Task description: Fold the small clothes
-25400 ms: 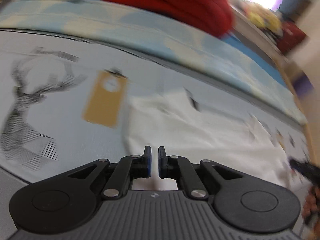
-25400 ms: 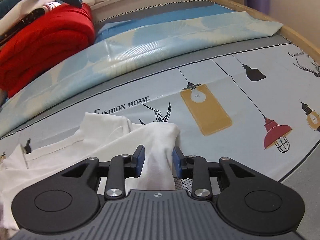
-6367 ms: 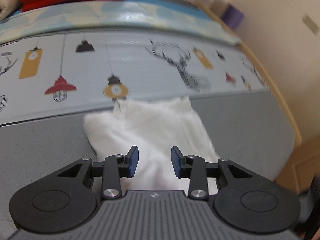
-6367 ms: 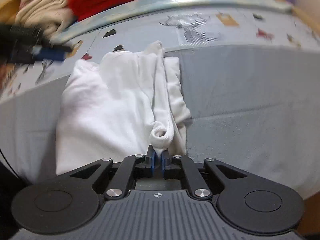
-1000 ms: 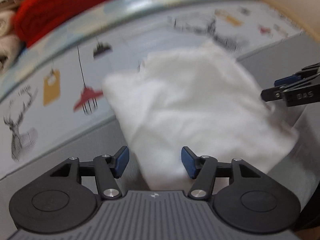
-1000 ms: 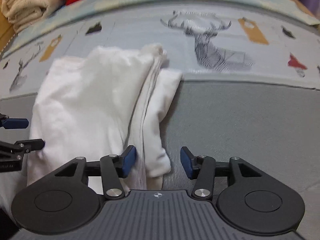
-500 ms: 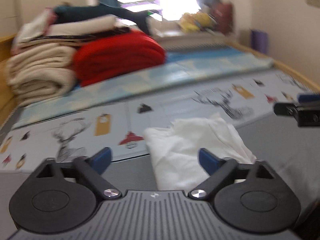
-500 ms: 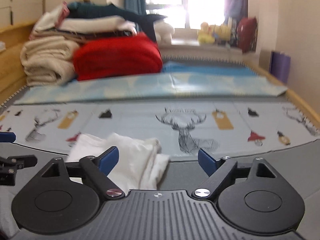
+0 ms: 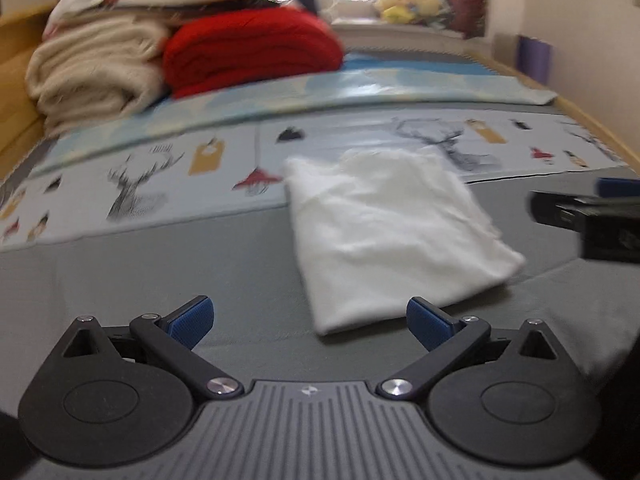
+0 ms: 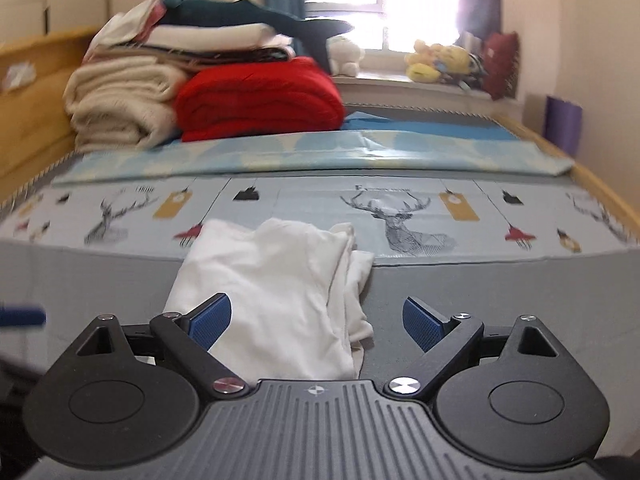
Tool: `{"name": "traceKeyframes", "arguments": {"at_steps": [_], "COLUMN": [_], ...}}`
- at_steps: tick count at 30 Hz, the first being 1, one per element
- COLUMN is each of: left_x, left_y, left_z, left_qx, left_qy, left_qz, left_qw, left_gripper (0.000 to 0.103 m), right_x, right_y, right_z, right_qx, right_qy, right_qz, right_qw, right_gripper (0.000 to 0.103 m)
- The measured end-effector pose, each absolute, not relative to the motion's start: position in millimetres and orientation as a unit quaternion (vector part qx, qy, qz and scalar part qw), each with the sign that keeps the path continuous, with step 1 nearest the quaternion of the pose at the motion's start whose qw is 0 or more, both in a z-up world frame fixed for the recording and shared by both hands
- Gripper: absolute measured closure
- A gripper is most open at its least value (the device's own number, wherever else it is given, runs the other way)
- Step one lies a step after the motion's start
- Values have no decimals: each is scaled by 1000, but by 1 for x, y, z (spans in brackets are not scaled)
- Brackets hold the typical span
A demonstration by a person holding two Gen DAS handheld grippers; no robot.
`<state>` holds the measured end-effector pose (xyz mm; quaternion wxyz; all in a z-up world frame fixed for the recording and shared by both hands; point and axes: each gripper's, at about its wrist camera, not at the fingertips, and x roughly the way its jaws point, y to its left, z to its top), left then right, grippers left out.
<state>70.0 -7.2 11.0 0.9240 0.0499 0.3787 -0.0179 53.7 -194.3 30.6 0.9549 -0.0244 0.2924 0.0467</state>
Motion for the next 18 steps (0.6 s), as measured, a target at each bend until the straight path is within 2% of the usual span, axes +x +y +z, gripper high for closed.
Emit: {"name": "traceKeyframes", "arguments": {"at_steps": [5,18], "left_x": [79,76], "left_y": [11,-11], "left_z": [4,0], "left_qx": [-21,15], "left_qy": [412,397], "left_qz": [-3,-28], "left_qw": [911,917], "left_gripper": [0,0], "right_x": [52,53], "right_y": [-188,-183], "right_z": [26,18], "right_qx": [-37,-52], "right_qy": [305,324], "right_qz": [51,67], "right_qw": [950,942], "right_gripper": [9,9]}}
